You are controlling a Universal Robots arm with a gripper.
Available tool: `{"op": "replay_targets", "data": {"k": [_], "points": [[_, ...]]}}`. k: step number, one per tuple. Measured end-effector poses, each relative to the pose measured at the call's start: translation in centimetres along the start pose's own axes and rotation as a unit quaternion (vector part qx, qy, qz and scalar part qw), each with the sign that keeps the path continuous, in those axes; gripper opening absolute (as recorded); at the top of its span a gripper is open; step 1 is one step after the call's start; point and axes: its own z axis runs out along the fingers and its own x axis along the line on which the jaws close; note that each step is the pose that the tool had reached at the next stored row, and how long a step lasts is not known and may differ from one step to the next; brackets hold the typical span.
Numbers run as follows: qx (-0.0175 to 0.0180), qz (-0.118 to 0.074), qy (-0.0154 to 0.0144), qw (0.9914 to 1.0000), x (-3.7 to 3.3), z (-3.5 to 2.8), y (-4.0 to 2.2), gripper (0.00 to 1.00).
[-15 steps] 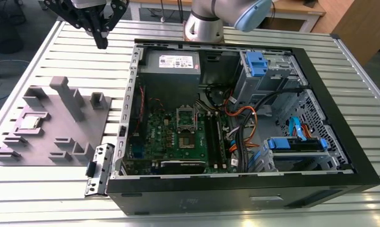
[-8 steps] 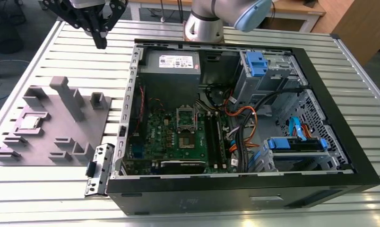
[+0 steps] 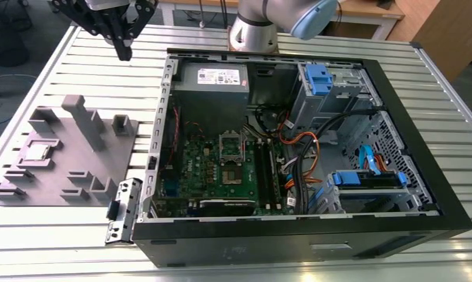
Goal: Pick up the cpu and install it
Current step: 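Reach for the cpu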
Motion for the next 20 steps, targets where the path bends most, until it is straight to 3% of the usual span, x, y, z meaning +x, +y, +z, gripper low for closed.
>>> {"op": "replay_targets", "data": {"k": [20], "points": [[0.0, 0.0, 0.0, 1.0, 1.38, -0.05, -0.1, 0.11]]}}
